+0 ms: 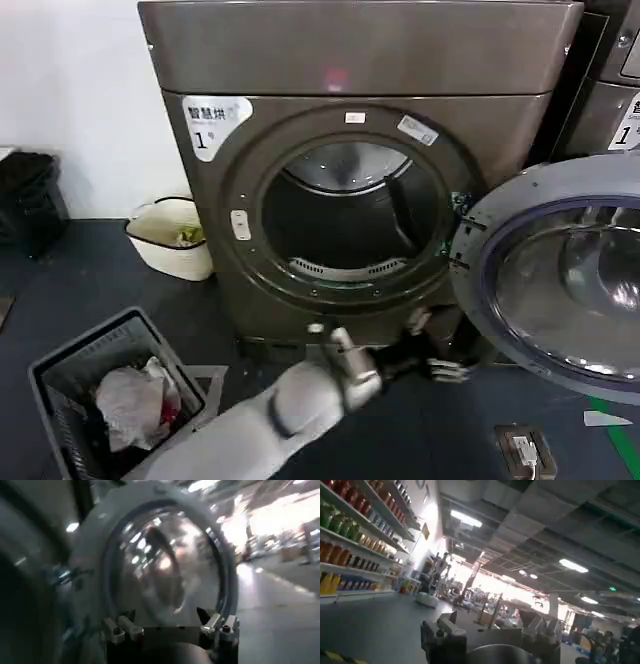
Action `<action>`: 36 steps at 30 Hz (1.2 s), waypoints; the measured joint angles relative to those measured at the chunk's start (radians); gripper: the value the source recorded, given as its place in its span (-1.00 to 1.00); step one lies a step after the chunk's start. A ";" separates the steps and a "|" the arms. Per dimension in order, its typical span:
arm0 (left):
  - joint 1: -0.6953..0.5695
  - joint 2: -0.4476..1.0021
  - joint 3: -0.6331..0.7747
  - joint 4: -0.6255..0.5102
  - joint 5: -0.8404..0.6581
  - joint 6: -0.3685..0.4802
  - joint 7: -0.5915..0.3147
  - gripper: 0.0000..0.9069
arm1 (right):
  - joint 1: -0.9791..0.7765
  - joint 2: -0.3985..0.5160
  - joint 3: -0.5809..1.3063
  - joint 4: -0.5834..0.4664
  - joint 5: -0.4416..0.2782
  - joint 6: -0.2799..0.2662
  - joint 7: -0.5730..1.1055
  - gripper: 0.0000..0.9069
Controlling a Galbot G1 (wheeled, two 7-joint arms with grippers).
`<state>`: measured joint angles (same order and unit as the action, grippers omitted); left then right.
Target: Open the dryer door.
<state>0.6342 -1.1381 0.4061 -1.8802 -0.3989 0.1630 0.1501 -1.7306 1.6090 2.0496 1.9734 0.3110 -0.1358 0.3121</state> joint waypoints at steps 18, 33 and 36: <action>0.552 0.497 -0.634 -0.494 -0.275 0.385 -0.329 1.00 | 0.034 -0.036 -0.066 -0.010 0.107 -0.001 -0.049 1.00; 0.819 0.542 -1.054 -0.536 -0.842 0.575 -0.783 1.00 | 0.034 -0.054 -0.107 -0.022 0.113 0.041 -0.039 1.00; 0.853 0.550 -1.127 -0.522 -0.956 0.574 -0.856 1.00 | 0.030 -0.055 -0.108 -0.028 0.114 0.048 -0.037 1.00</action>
<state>1.4873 -0.5885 -0.7212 -2.4018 -1.3553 0.7374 -0.7059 -1.7010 1.5545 1.9412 1.9459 0.4254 -0.0881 0.2752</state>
